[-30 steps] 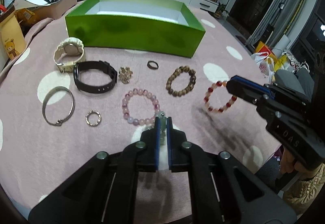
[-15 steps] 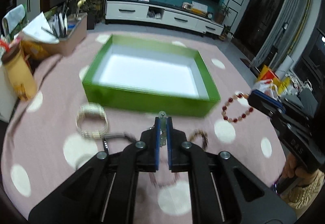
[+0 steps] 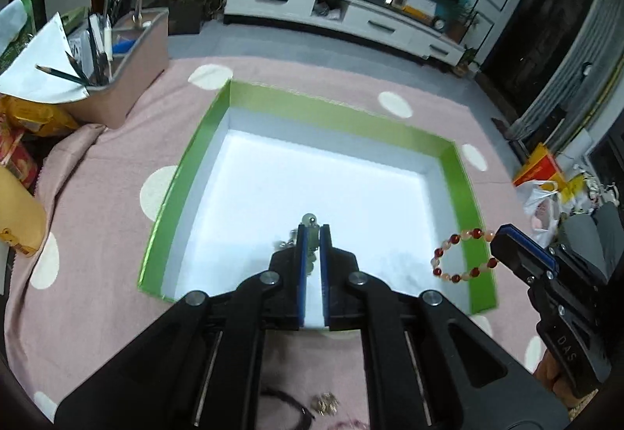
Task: Organize jewelry
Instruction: 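Carry both held items over the green box and open both tools to drop them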
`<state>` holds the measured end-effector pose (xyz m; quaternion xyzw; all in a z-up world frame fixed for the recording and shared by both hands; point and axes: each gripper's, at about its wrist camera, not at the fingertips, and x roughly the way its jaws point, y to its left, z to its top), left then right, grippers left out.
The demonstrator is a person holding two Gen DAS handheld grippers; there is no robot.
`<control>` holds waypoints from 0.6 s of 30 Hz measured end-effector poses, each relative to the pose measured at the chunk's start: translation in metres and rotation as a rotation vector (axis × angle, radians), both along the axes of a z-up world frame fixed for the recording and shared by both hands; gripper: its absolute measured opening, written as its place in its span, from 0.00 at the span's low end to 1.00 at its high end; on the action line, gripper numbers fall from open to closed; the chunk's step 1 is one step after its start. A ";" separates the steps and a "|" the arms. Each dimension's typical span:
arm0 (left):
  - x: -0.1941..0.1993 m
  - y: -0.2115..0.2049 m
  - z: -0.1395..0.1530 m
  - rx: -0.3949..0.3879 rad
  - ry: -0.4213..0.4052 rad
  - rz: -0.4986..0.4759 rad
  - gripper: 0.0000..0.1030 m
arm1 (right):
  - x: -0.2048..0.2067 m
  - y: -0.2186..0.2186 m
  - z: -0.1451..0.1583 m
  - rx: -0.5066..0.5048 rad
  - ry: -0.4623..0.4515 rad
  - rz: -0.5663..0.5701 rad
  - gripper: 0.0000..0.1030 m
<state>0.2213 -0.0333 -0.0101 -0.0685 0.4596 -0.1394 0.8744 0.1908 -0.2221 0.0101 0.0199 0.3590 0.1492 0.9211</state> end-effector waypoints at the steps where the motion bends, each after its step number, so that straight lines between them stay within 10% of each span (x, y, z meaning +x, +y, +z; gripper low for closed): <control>1: 0.006 -0.002 -0.006 0.014 0.013 0.004 0.05 | 0.003 0.001 -0.004 -0.006 0.007 -0.004 0.07; 6: 0.019 -0.008 -0.023 0.062 0.046 0.010 0.08 | 0.016 0.004 -0.024 -0.012 0.062 -0.016 0.09; 11: 0.011 -0.011 -0.017 0.082 0.027 0.009 0.55 | 0.004 -0.002 -0.019 0.003 0.043 -0.034 0.26; 18: -0.021 -0.009 0.006 0.102 -0.026 0.010 0.77 | -0.033 -0.019 0.001 0.029 0.004 -0.068 0.48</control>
